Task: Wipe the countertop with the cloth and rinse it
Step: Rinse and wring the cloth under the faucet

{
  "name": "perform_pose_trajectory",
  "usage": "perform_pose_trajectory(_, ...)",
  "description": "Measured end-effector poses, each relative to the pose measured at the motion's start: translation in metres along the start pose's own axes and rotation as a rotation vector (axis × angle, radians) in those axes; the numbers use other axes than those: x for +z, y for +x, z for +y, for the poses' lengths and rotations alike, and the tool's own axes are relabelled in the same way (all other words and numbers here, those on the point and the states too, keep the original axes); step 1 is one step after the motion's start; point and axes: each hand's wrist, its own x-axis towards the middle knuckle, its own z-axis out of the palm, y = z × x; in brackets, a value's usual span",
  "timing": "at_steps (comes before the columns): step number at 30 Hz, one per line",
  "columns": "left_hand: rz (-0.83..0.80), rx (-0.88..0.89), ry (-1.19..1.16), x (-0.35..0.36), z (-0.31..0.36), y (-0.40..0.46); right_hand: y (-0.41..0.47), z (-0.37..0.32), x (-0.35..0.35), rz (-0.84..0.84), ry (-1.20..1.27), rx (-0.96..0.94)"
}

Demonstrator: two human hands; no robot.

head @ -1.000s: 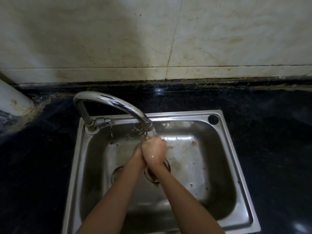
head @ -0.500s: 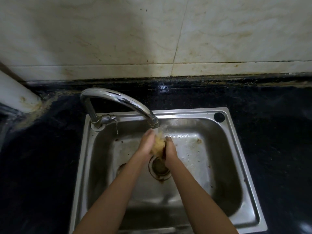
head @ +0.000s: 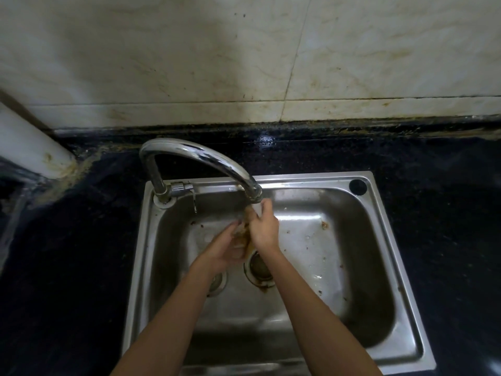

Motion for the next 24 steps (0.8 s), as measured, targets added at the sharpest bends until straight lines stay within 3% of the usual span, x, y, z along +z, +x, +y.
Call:
perform_pose_trajectory(2, -0.137, 0.009, -0.172, 0.007, 0.003, -0.005, -0.010, -0.007, 0.008, -0.013, -0.176, -0.097)
perform_pose_trajectory(5, -0.179, 0.080, -0.356, 0.014, 0.015, -0.011, -0.032, -0.010, 0.023, 0.051, -0.299, -0.276)
perform_pose_trajectory(9, -0.204, 0.349, -0.113, 0.000, -0.003, -0.009, -0.066, -0.014, 0.032, 0.030, -0.463, -0.306)
perform_pose_trajectory(11, -0.244, 0.456, -0.120, -0.001, -0.006, -0.006, -0.068, -0.020, 0.029, 0.166, -0.571, -0.336)
perform_pose_trajectory(13, -0.131, 0.418, -0.069, 0.012, 0.007, 0.002, -0.052, -0.025, 0.021, 0.192, -0.536, -0.311)
perform_pose_trajectory(15, 0.014, 0.266, 0.050, 0.029, 0.013, 0.008, -0.022, -0.025, 0.006, 0.127, -0.404, -0.105)
perform_pose_trajectory(18, -0.047, -0.009, -0.105, 0.045, 0.006, 0.004, 0.014, -0.017, -0.019, 0.258, -0.222, 0.117)
perform_pose_trajectory(22, -0.014, 0.011, -0.136, 0.043, 0.010, -0.003, -0.009, -0.016, -0.004, 0.223, -0.114, 0.049)
perform_pose_trajectory(24, 0.006, 0.115, -0.113, 0.034, 0.011, 0.005, -0.036, -0.016, 0.015, 0.256, -0.087, -0.108)
